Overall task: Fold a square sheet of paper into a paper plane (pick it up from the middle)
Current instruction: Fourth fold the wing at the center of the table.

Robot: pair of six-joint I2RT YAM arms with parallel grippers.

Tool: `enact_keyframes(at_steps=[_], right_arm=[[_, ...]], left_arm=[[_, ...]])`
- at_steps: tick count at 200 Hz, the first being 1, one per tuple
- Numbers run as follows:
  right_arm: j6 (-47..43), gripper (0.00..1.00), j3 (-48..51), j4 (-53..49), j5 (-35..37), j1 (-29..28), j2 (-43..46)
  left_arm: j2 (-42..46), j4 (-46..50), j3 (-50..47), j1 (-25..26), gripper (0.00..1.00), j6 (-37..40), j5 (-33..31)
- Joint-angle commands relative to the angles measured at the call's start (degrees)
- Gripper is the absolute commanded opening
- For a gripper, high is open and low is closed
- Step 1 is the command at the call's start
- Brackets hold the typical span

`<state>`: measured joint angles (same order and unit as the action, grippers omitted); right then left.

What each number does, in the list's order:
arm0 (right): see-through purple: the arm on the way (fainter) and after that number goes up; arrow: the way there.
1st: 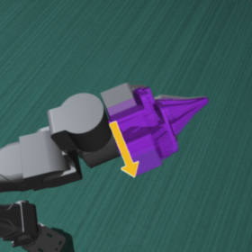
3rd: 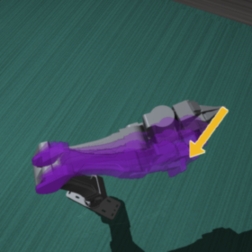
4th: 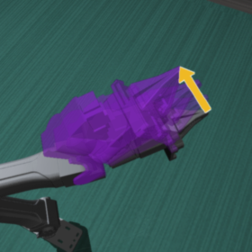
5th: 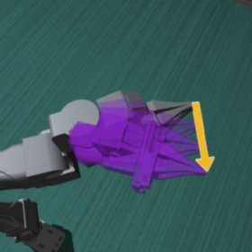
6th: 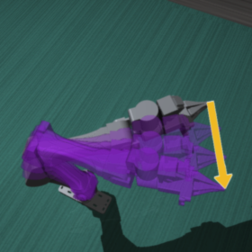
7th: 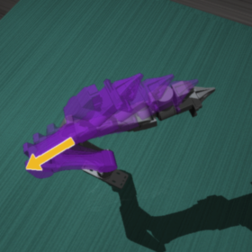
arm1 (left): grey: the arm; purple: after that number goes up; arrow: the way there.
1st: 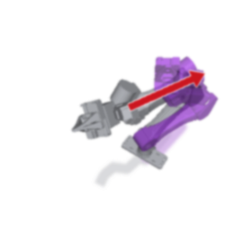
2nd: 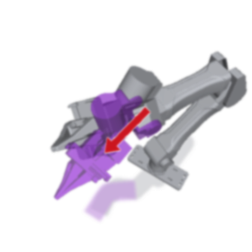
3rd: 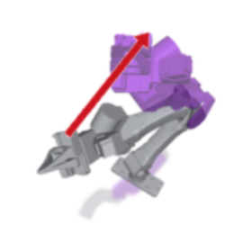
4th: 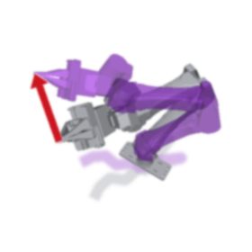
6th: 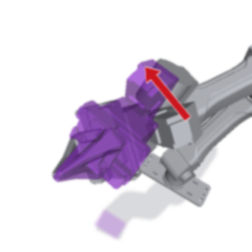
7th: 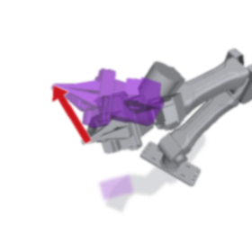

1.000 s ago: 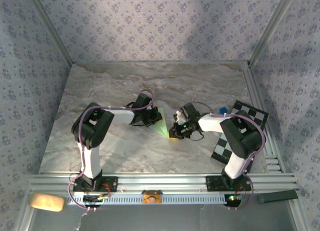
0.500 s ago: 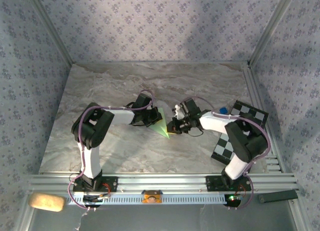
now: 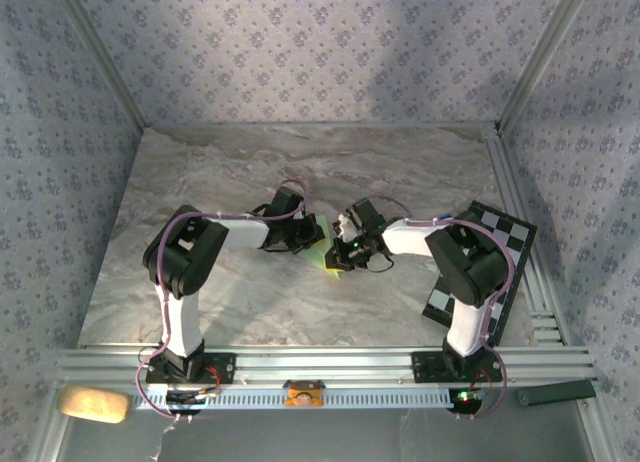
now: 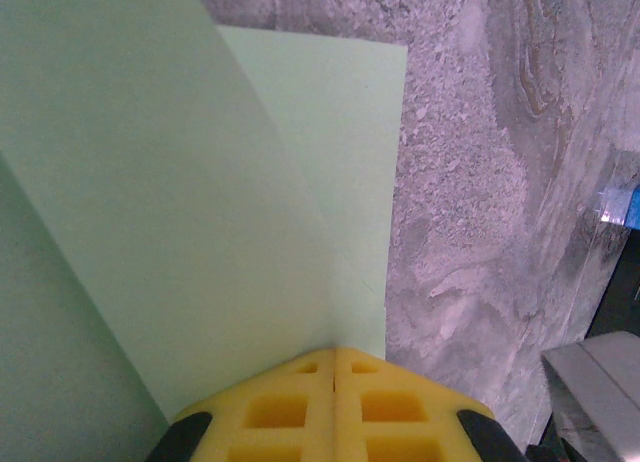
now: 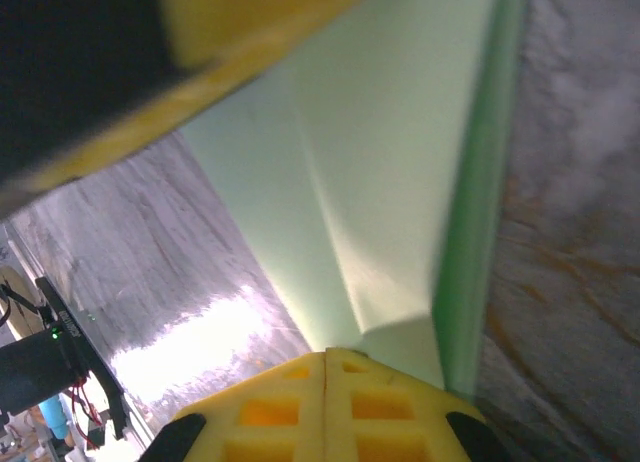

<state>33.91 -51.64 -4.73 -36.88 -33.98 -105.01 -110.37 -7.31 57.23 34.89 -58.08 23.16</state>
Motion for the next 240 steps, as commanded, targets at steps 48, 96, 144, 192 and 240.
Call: enact_keyframes(at_steps=[48,96,144,192,240], right_arm=[[1.7,0.01,7.3,2.0,0.2,1.2,1.6],[1.3,0.03,10.2,1.6,-0.8,1.6,4.5],[0.6,0.03,14.2,2.0,-1.0,2.1,7.1],[0.7,0.03,16.4,1.9,-2.1,3.1,12.4],[0.1,0.03,10.5,-0.5,-3.0,2.7,15.6]], left_arm=[[-2.2,5.6,-0.8,0.1,0.01,1.2,-2.7],[-2.1,5.6,-1.1,0.0,0.01,1.2,-3.1],[-2.0,5.4,-1.5,-0.1,0.01,1.0,-3.3],[-1.9,5.0,-1.8,-0.3,0.01,1.0,-3.3],[-1.6,4.7,-1.9,-0.3,0.01,1.0,-2.9]])
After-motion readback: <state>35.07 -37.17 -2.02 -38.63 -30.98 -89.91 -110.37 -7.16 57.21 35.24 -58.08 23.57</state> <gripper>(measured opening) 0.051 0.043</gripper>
